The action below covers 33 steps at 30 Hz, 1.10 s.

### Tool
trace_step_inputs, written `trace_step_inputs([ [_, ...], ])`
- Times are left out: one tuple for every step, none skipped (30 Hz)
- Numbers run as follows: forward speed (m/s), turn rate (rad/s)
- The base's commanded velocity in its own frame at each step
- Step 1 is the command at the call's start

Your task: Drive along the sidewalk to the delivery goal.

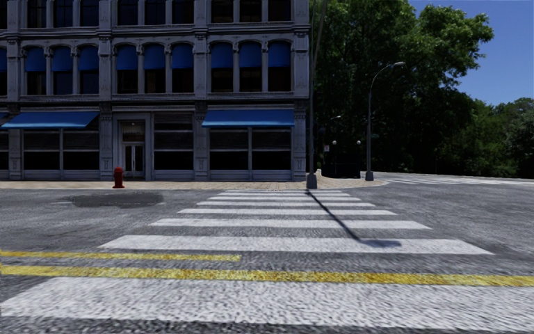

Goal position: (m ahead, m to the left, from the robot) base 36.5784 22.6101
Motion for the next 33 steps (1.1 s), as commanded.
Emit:
trace_step_inputs([
  [2.00, 0.00],
  [2.00, 0.00],
  [2.00, 0.00],
  [2.00, 0.00],
  [2.00, 0.00],
  [2.00, 0.00],
  [2.00, 0.00],
  [2.00, 0.00],
  [2.00, 0.00],
  [2.00, 0.00],
  [2.00, 0.00],
  [2.00, 0.00],
  [2.00, 0.00],
  [2.00, 0.00],
  [2.00, 0.00],
  [2.00, 0.00],
  [2.00, 0.00],
  [2.00, 0.00],
  [2.00, 0.00],
  [2.00, 0.00],
  [2.00, 0.00],
  [2.00, 0.00],
  [2.00, 0.00],
  [2.00, 0.00],
  [2.00, 0.00],
  [2.00, 0.00],
  [2.00, 0.00],
  [2.00, 0.00],
  [2.00, 0.00],
  [2.00, 0.00],
  [2.00, 0.00],
  [2.00, 0.00],
  [2.00, 0.00],
])
